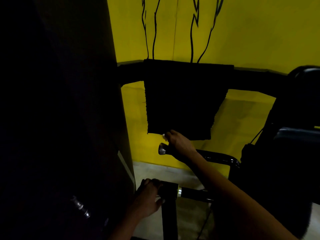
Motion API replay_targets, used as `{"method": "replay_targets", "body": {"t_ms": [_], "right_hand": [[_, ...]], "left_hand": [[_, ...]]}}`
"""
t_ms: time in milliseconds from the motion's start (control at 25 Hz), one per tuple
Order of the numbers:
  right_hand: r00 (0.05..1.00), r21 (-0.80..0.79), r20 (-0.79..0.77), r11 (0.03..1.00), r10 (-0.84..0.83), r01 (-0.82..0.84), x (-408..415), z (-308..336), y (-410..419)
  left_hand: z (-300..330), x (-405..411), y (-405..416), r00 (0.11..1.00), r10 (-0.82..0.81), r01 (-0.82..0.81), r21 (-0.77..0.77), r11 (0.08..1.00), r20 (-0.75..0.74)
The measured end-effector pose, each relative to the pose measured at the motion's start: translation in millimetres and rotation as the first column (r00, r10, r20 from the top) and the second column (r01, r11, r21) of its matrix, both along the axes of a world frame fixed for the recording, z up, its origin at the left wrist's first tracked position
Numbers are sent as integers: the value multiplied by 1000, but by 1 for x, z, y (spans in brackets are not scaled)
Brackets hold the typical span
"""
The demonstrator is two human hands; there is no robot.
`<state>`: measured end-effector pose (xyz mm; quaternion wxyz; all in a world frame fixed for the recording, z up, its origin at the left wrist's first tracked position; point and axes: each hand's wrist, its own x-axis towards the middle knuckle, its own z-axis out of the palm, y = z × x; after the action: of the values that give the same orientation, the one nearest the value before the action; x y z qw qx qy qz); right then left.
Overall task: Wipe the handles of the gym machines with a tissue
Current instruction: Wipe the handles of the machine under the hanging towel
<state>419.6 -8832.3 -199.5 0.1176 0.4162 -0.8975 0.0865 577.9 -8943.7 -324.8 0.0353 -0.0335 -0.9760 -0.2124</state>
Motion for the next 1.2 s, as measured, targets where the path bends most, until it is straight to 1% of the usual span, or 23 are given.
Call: {"method": "replay_targets", "body": {"t_ms": [40, 80, 120, 160, 240, 280, 320, 400, 440, 520, 600, 680, 760, 880, 1000, 1080, 1160, 1200], "right_hand": [[999, -64, 34, 998, 6, -3, -4, 1, 13], [995, -162, 101, 986, -6, 22, -8, 2, 27], [972, -275, 233, 956, -40, 106, -11, 6, 42], [917, -359, 392, 907, -68, 220, -9, 12, 55], [877, -415, 477, 862, -66, 290, -7, 25, 80], [889, -469, 457, 840, -33, 272, -7, 33, 90], [893, -482, 449, 834, -29, 269, 0, 46, 100], [917, -443, 393, 860, -67, 253, 12, 71, 120], [929, -450, 366, 864, -52, 226, 18, 84, 131], [957, -478, 275, 850, -94, 221, 27, 100, 151], [951, -459, 266, 847, -156, 267, 37, 115, 173], [933, -395, 258, 855, -249, 337, 51, 133, 192], [903, -371, 251, 827, -348, 422, 63, 149, 215], [844, -422, 224, 732, -487, 535, 79, 173, 255], [738, -441, 209, 611, -642, 657, 99, 189, 301], [671, -450, 215, 537, -710, 713, 117, 193, 331], [597, -477, 211, 452, -774, 754, 146, 192, 360], [548, -492, 217, 394, -808, 776, 165, 190, 373]], "left_hand": [[17, -7, 0, 999, 35, -37, 61, 997, 25], [32, -14, 1, 998, 56, -60, 120, 991, 40], [49, -22, 3, 996, 74, -80, 170, 982, 41], [67, -28, 5, 995, 94, -95, 220, 971, 14], [104, -37, 11, 993, 114, -98, 295, 951, -40], [123, -41, 16, 993, 103, -80, 306, 949, -59], [141, -44, 21, 993, 91, -62, 314, 947, -77], [173, -50, 29, 990, 72, -30, 320, 947, -121], [188, -51, 35, 988, 62, -11, 326, 945, -144], [210, -52, 49, 982, 42, 24, 345, 938, -182], [229, -53, 65, 979, 12, 62, 347, 936, -206], [244, -60, 85, 975, -1, 80, 344, 936, -224], [260, -69, 109, 972, -26, 103, 324, 941, -232], [286, -87, 154, 961, -149, 219, 308, 926, -234], [307, -99, 200, 930, -302, 355, 298, 886, -210], [312, -102, 229, 884, -409, 461, 284, 841, -224], [313, -95, 263, 820, -522, 571, 280, 772, -235], [313, -88, 282, 784, -574, 620, 277, 734, -235]]}}
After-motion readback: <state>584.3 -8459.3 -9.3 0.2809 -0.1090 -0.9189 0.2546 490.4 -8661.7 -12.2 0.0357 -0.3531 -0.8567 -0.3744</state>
